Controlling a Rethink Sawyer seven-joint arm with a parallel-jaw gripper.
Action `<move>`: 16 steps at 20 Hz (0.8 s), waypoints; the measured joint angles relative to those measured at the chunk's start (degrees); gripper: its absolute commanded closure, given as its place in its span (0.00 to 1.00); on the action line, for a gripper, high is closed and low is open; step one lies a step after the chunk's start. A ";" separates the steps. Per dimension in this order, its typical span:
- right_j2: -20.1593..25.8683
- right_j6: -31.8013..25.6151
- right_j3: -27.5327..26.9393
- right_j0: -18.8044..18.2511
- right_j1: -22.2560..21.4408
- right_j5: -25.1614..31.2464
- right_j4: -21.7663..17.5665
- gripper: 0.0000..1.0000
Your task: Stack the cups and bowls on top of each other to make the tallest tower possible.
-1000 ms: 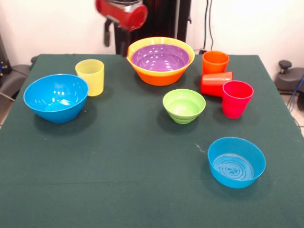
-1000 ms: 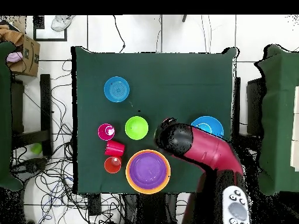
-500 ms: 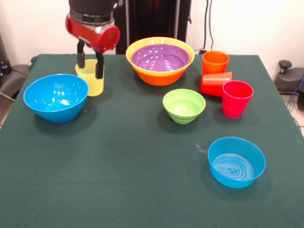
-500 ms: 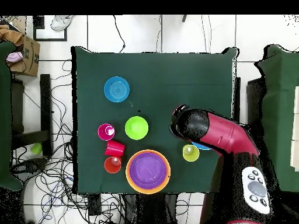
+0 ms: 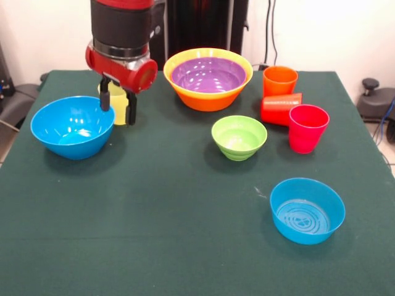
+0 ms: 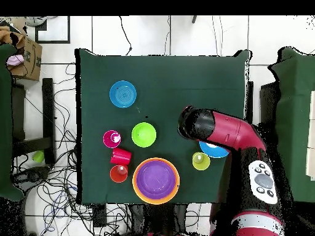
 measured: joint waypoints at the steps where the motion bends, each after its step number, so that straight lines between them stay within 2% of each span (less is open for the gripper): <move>1: 0.26 0.00 -0.45 0.01 0.60 -0.39 -0.34 0.00; 6: 1.19 0.00 -1.31 -0.32 1.37 -0.95 -1.40 0.00; 10: 3.45 -0.25 -2.38 -2.11 1.42 -0.67 -2.94 0.00; 16: 10.60 -7.87 -5.53 -7.65 1.50 5.93 -8.15 0.00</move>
